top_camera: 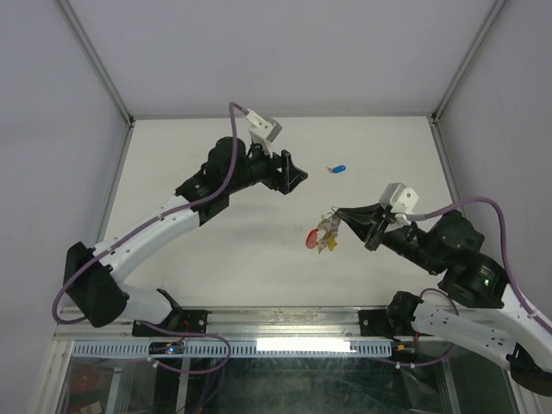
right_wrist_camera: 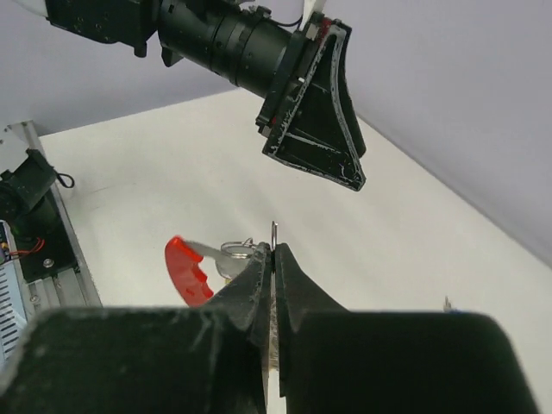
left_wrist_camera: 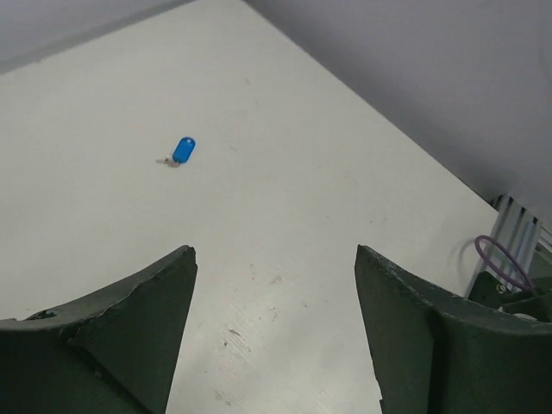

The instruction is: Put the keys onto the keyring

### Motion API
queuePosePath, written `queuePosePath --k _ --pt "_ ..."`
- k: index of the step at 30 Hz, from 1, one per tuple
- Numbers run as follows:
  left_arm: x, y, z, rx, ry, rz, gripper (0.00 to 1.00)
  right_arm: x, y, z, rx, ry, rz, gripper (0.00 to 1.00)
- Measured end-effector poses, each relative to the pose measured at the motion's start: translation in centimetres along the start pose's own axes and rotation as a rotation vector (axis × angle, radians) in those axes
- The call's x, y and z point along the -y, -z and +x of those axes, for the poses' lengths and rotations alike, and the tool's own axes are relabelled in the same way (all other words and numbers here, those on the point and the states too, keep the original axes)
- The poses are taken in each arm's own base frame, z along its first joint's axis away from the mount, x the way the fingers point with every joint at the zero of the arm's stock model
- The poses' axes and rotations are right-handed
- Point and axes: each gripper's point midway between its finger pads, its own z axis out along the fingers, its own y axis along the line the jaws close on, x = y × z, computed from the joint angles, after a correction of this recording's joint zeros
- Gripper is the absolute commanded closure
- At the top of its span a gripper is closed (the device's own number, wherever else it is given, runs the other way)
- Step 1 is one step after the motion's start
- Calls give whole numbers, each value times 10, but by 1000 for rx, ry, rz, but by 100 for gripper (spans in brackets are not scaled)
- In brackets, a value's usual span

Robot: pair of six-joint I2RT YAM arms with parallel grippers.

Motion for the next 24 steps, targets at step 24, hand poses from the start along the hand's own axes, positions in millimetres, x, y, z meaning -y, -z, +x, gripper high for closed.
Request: queuePosePath --k 24 --pt "-134 -178 167 -376 282 -457 34 52 65 37 -398 -262 427 100"
